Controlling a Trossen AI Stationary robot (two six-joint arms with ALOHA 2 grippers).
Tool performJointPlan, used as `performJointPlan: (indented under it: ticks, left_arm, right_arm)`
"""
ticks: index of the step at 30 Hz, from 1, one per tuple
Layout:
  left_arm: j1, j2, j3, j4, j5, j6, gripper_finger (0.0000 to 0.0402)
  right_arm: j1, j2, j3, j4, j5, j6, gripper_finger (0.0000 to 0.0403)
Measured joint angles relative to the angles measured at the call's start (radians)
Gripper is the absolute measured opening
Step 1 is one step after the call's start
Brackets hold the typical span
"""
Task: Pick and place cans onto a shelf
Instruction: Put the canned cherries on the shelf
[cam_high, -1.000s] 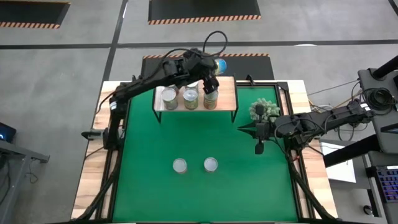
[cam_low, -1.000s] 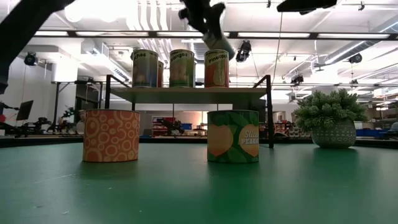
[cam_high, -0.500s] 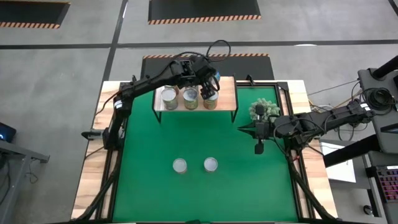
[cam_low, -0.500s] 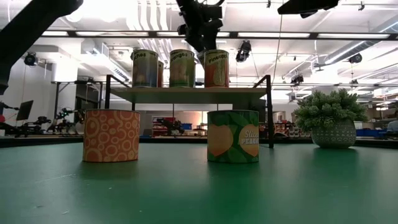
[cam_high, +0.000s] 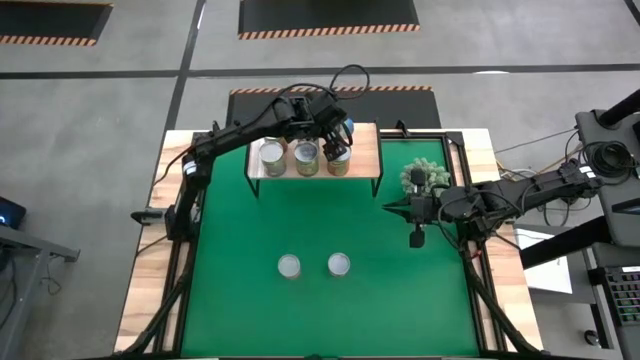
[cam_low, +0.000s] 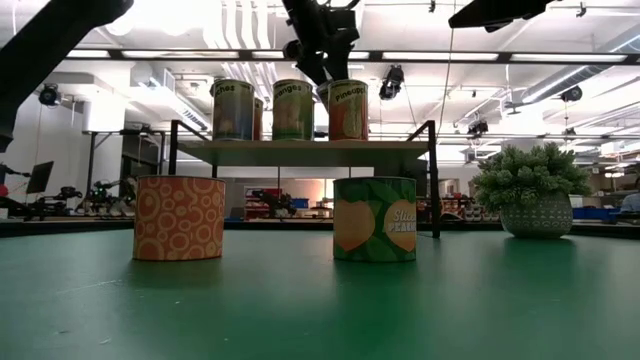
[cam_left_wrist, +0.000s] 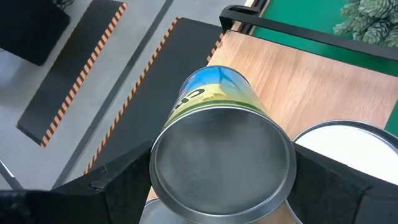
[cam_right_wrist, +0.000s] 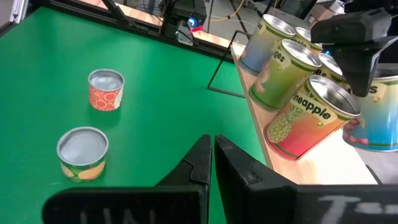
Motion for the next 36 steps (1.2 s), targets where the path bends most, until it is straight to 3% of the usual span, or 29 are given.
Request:
performJointPlan:
  ticks: [36]
  left_arm:
    - [-0.002,0.035,0.013,0.011,0.015,-0.018,0.032]
  right_arm:
    - [0.0,-0.001,0.0,-0.006,0.0,0.0,0.0009]
